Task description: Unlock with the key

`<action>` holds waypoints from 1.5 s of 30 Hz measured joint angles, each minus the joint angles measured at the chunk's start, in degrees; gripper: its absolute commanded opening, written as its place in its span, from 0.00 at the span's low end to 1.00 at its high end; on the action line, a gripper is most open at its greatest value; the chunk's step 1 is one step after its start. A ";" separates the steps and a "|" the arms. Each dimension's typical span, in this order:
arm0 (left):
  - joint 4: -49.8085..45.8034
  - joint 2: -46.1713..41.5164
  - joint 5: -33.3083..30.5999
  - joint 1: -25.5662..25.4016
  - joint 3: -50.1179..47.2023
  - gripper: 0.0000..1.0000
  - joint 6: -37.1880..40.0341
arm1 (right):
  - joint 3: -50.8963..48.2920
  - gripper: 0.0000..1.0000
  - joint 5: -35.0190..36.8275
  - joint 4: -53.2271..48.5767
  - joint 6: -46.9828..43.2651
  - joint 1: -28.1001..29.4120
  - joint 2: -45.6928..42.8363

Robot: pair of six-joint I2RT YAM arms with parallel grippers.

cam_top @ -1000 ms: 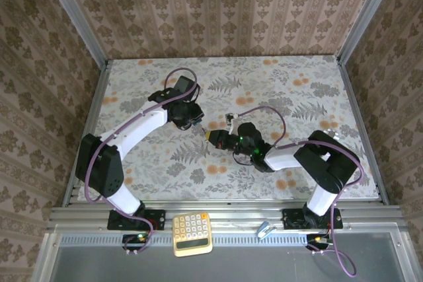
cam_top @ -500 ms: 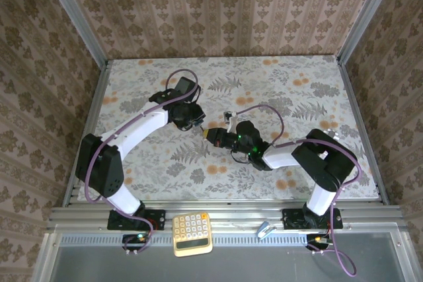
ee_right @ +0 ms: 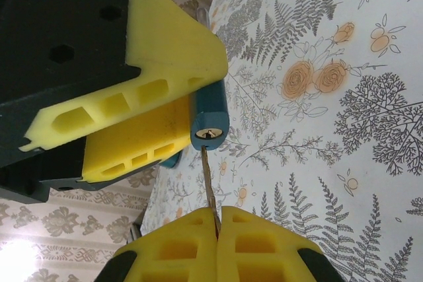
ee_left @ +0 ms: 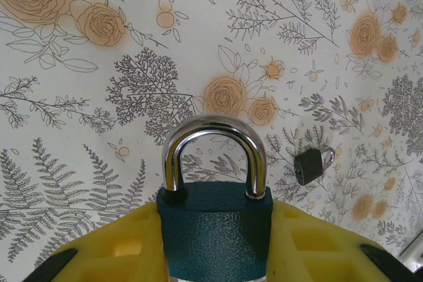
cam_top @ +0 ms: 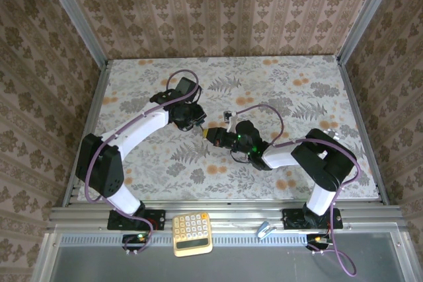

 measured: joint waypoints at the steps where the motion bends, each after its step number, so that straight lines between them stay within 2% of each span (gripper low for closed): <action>1: 0.02 0.00 0.00 -0.04 0.00 0.32 0.00 | 0.00 0.00 0.11 0.00 0.00 -0.04 0.00; 45: 2.38 0.00 -0.48 -0.72 -0.15 0.31 -1.70 | -0.02 0.00 1.95 1.31 4.46 -1.31 0.00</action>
